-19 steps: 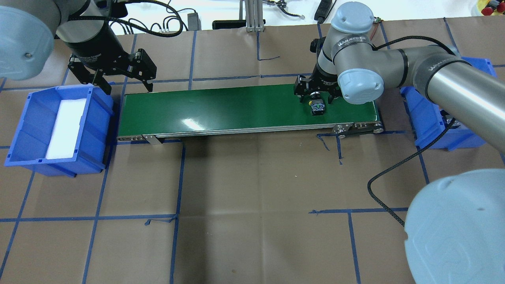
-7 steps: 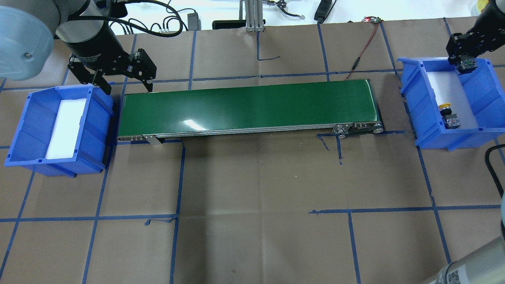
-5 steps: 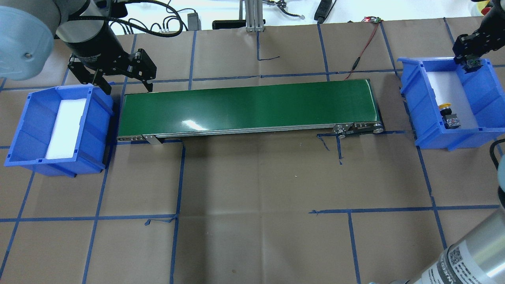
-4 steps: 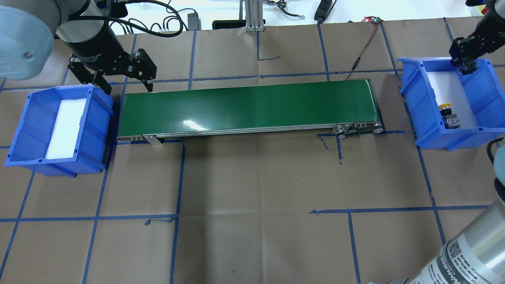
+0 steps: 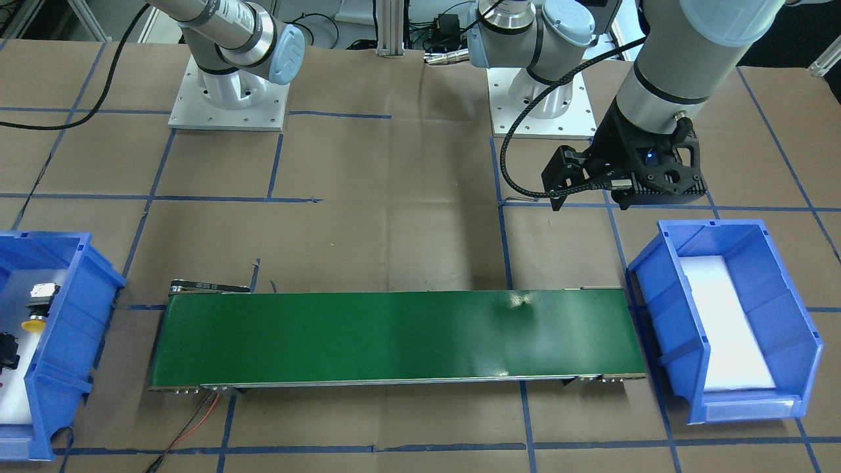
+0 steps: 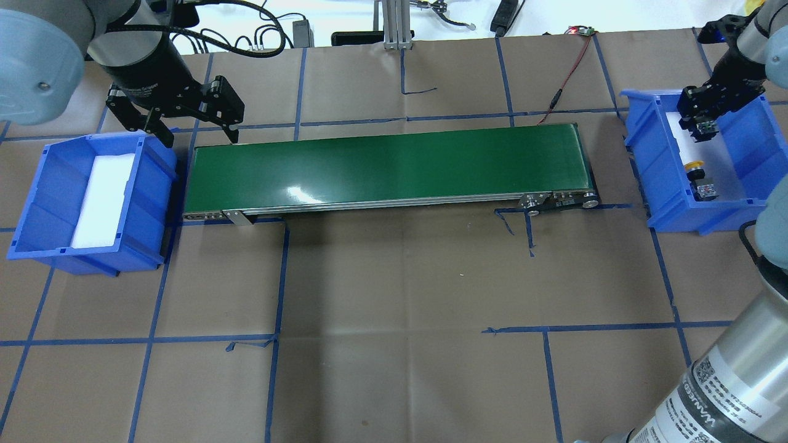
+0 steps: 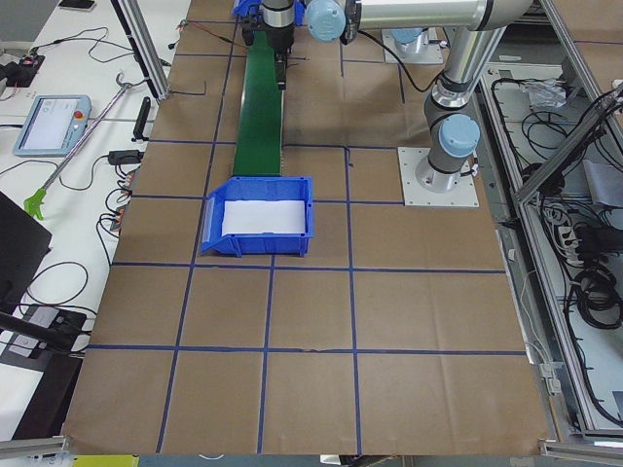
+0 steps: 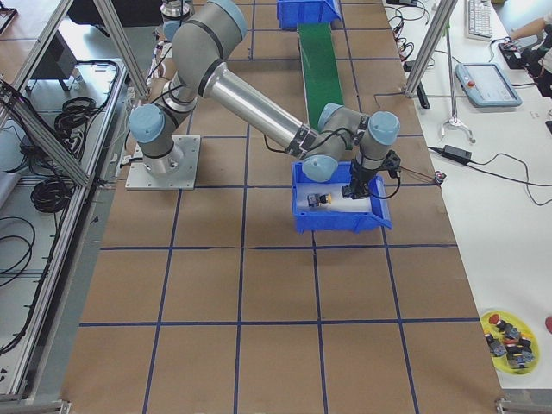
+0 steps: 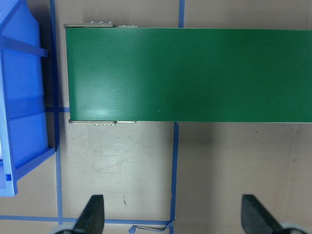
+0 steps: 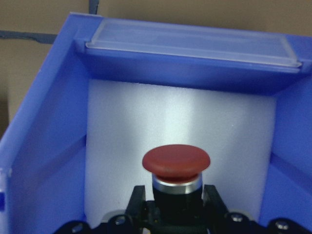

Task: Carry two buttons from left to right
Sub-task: 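Lower the red button into the blue bin beside the yellow one and release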

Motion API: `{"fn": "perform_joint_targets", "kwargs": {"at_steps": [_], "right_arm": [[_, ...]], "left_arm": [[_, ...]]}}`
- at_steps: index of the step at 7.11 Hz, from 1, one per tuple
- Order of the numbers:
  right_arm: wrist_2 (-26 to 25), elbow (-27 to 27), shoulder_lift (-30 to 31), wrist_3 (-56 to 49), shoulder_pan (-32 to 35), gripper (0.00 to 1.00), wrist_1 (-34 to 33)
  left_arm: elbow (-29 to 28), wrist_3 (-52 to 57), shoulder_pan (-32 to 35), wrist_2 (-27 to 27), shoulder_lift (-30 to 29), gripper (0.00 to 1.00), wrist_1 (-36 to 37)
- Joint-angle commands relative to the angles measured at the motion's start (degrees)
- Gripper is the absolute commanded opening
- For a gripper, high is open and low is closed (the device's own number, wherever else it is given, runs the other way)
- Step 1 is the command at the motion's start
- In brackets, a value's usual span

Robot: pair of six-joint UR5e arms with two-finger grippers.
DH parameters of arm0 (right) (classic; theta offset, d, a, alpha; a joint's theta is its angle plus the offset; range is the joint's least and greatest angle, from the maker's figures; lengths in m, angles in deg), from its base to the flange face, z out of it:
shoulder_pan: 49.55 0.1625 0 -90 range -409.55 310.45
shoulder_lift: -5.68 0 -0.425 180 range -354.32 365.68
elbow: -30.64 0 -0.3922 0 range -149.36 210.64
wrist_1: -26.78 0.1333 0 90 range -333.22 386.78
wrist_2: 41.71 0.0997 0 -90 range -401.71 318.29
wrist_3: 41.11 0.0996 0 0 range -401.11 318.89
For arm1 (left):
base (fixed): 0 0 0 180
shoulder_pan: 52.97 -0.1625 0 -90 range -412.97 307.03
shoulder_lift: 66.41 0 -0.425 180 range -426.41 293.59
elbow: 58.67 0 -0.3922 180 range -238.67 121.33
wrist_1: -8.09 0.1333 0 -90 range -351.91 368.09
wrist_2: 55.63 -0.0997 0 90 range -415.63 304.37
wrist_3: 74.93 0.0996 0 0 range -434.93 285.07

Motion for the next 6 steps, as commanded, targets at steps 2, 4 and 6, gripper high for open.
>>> {"fn": "perform_joint_targets", "kwargs": {"at_steps": [2,4,6], "right_arm": [[-0.1,0.9,-1.4,0.8,0.0,0.08,-0.1],[0.3,0.6,-2.5,0.8,0.0,0.77,-3.4],[0.3,0.6,-2.6,0.8,0.0,0.90,-4.3]], "left_arm": [[0.0,0.0,0.0,0.0,0.0,1.00,0.0],[0.0,0.0,0.0,0.0,0.0,1.00,0.0],[0.1,0.0,0.0,0.0,0.0,1.00,0.0]]}}
